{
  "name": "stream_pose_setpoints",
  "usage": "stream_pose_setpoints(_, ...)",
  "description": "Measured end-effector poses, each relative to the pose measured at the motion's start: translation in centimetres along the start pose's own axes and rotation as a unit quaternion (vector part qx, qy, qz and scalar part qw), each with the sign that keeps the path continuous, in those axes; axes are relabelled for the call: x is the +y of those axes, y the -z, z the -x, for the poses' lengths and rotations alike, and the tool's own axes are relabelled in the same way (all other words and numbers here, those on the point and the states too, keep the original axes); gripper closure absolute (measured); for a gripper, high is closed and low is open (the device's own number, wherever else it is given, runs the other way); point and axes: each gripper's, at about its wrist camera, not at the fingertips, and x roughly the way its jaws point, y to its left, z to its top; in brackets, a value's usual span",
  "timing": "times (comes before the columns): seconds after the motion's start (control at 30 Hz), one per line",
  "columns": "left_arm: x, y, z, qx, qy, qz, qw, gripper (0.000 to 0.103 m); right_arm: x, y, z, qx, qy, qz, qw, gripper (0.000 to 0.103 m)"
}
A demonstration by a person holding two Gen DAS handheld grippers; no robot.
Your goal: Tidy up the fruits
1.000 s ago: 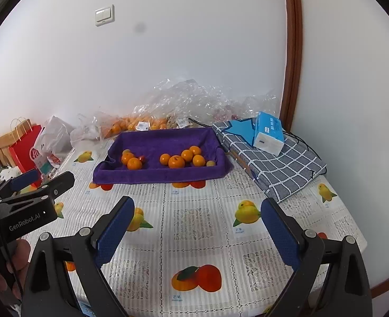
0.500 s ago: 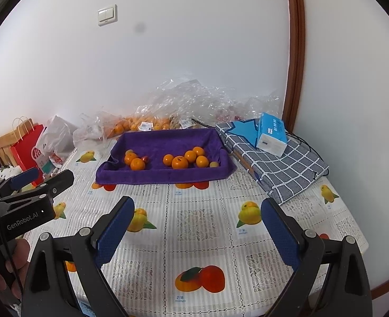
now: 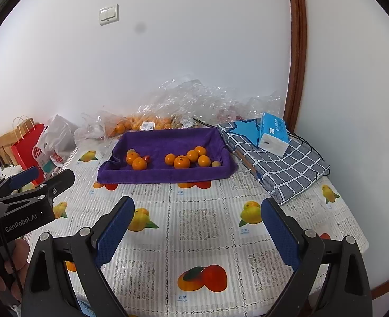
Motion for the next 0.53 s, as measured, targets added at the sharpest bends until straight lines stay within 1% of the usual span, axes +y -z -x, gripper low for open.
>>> stream_pose_setpoints(0.53,-0.14,0.12,0.29,-0.009,-0.001,0.0,1.0,0.01,0.11,0.14,0.02,-0.001,-0.002,-0.004,1.0,0.007)
